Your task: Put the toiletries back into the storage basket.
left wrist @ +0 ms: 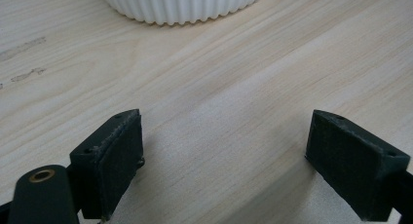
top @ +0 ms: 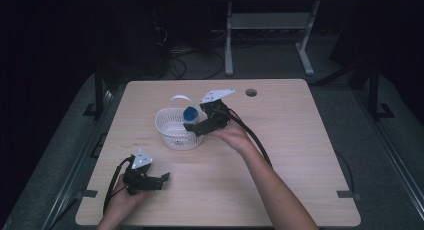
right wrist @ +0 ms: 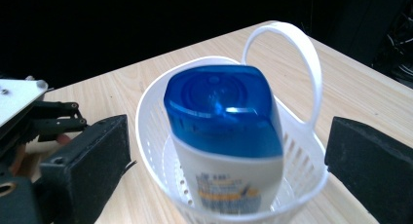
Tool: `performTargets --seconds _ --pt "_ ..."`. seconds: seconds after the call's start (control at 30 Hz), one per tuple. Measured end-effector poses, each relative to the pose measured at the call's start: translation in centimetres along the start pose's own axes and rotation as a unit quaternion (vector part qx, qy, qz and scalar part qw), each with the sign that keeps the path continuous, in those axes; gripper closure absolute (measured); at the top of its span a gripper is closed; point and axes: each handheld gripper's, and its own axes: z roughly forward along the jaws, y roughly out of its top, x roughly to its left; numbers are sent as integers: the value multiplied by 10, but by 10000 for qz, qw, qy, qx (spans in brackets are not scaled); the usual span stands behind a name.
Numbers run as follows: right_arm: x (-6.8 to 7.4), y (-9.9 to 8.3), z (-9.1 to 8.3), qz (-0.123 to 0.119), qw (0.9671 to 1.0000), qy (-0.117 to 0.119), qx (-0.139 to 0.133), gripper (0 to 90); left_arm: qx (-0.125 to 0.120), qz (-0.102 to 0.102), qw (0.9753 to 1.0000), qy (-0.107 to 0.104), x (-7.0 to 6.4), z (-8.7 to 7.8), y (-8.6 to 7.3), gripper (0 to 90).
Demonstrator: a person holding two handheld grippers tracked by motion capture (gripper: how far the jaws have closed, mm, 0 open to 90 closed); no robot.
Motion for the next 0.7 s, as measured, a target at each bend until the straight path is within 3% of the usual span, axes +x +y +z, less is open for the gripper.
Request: performTargets --seconds 0.57,0.7 --pt "-4 -23 -50 63 9996 -275 -93 24 -23 -8 10000 3 0 0 0 132" --pt "-4 -31 -62 86 9992 -394 2 24 -28 -16 10000 4 0 0 0 132"
